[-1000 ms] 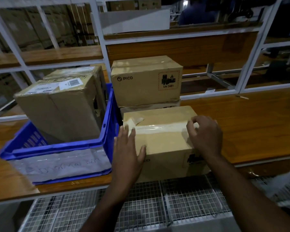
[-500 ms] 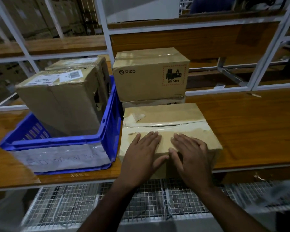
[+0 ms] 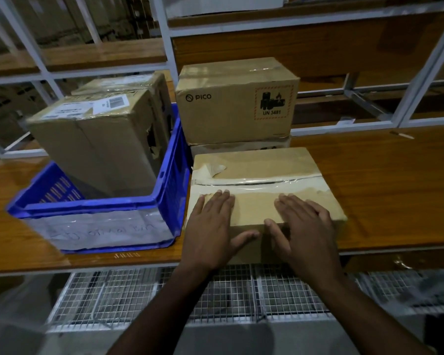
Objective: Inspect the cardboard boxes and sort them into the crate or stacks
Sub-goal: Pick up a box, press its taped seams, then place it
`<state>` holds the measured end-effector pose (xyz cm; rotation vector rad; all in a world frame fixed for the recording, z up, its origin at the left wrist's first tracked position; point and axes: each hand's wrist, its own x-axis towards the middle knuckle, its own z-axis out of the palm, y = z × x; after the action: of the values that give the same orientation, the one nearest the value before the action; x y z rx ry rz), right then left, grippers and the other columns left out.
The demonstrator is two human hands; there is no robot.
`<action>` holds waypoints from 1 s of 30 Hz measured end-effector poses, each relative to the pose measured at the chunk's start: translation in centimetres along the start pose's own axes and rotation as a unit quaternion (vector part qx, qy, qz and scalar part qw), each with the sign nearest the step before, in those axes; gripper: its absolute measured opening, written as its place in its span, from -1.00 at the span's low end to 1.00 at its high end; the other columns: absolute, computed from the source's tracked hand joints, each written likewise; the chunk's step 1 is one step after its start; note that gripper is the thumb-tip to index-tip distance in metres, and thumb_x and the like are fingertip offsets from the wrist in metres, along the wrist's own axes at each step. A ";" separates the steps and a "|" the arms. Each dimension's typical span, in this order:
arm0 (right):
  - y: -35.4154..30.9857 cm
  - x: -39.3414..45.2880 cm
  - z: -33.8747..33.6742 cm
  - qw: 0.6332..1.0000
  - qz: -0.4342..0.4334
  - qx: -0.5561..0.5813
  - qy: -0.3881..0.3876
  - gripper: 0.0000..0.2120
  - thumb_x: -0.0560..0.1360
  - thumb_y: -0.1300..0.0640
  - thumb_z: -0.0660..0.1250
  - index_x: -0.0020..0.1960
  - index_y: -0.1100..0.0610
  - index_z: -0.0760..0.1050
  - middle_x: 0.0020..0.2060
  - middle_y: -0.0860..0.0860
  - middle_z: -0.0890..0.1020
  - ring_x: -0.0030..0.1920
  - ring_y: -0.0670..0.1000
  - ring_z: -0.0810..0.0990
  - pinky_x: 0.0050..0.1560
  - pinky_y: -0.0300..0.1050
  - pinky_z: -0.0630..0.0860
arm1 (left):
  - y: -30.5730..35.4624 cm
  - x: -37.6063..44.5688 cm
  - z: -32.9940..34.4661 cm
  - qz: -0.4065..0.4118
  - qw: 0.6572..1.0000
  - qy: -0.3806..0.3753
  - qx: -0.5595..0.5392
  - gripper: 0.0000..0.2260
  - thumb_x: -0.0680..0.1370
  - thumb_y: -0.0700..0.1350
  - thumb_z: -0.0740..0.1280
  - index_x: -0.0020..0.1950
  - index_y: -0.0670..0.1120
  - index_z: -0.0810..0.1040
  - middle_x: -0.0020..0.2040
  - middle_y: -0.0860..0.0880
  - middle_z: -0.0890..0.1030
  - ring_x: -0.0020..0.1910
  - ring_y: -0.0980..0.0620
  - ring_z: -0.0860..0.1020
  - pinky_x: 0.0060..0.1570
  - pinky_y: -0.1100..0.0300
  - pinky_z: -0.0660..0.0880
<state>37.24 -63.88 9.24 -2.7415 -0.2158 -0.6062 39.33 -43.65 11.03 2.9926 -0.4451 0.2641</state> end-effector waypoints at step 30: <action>-0.1 10.0 0.6 0.992 0.012 -0.098 -0.079 -0.63 0.61 -0.13 0.18 0.16 0.10 0.60 0.09 0.04 0.62 0.09 0.02 0.54 0.23 -0.01 0.41 | -2.6 8.3 -0.5 0.064 0.996 -0.021 -0.058 -0.53 0.70 0.11 0.09 0.56 -0.06 0.35 0.58 -0.04 0.32 0.56 0.04 0.24 0.57 -0.02 0.07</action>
<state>46.45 -62.80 13.12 -2.9814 -0.1683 -0.4232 47.84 -43.39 12.82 2.8653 -0.6341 0.1786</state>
